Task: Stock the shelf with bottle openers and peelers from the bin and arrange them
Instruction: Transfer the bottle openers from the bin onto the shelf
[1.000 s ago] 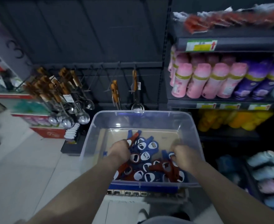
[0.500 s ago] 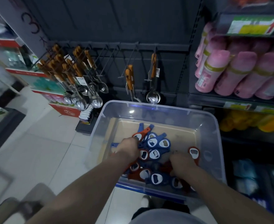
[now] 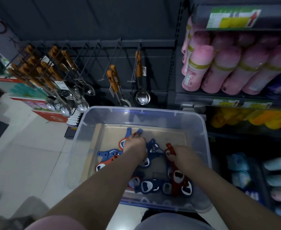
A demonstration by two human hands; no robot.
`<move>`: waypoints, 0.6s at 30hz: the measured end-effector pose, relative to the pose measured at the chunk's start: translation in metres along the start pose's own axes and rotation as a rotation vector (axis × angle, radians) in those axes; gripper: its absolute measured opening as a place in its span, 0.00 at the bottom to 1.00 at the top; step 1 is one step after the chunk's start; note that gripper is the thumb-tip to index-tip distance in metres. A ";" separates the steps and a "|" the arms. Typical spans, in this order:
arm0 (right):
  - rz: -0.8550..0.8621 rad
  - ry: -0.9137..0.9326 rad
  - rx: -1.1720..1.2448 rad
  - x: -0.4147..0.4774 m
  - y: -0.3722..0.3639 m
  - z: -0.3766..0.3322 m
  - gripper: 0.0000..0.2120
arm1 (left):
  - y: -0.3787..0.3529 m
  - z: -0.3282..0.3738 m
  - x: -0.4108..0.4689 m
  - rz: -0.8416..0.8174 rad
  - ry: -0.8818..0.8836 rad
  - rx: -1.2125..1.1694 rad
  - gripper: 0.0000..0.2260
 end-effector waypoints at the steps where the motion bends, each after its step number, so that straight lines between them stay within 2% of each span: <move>1: 0.005 0.017 -0.003 -0.001 0.002 -0.001 0.11 | -0.001 0.000 0.001 0.001 -0.003 0.011 0.21; 5: 0.063 0.048 0.006 -0.007 0.010 -0.004 0.12 | -0.003 0.005 -0.004 0.012 -0.057 0.031 0.17; 9: 0.144 0.094 0.026 -0.010 0.021 -0.011 0.09 | -0.006 0.006 -0.010 0.034 -0.064 -0.018 0.20; 12: 0.197 0.103 0.048 -0.013 0.028 -0.013 0.10 | -0.006 0.005 -0.008 0.028 -0.076 0.017 0.15; 14: 0.229 0.100 0.069 -0.015 0.031 -0.015 0.14 | 0.001 -0.001 -0.009 0.025 -0.020 -0.119 0.16; 16: 0.248 0.095 0.093 -0.015 0.034 -0.017 0.17 | 0.011 -0.013 -0.011 0.046 0.061 -0.388 0.16; 18: 0.284 0.080 0.120 -0.016 0.039 -0.021 0.17 | 0.022 -0.022 -0.015 0.086 0.080 -0.613 0.08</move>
Point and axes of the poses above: each hand's wrist, its own x-axis towards the middle knuckle, its own y-axis out of the back of the hand, z = x × y, the point moved 5 cm from there along x, towards the middle knuckle, and after that the axes turned 14 degrees about y, right-handed, at the moved point
